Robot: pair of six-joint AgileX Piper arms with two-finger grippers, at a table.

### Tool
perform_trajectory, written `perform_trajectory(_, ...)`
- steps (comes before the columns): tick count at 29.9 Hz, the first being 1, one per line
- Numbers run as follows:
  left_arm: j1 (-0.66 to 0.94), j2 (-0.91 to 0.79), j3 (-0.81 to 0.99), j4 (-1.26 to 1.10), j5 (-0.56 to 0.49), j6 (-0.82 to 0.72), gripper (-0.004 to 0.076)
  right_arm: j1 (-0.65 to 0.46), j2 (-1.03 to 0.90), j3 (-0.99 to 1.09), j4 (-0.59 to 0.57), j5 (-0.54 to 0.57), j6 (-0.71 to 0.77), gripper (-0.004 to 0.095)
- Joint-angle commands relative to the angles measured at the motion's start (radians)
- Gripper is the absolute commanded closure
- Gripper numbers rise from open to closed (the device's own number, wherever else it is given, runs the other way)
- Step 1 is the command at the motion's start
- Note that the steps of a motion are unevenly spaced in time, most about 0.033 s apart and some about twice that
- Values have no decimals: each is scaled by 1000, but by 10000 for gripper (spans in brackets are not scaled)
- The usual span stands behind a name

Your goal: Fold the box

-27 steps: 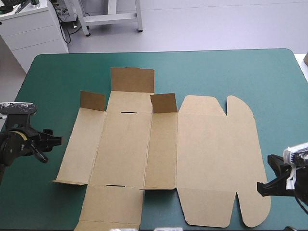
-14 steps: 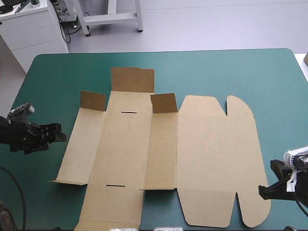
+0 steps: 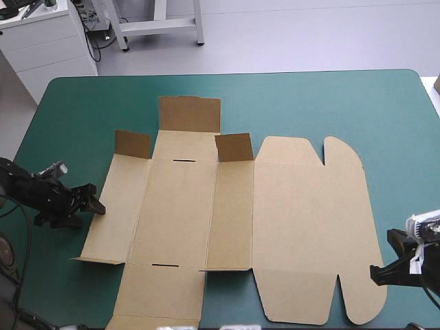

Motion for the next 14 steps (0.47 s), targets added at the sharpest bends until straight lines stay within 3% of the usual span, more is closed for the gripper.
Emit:
perform_trajectory(1,-38,-36,-17,-18,103,14,232,-3,12,-22,-24,-55,-1,926)
perform_trajectory(14,-154,-46,21,-90,105,33,233,-3,12,-22,-26,3,-1,926)
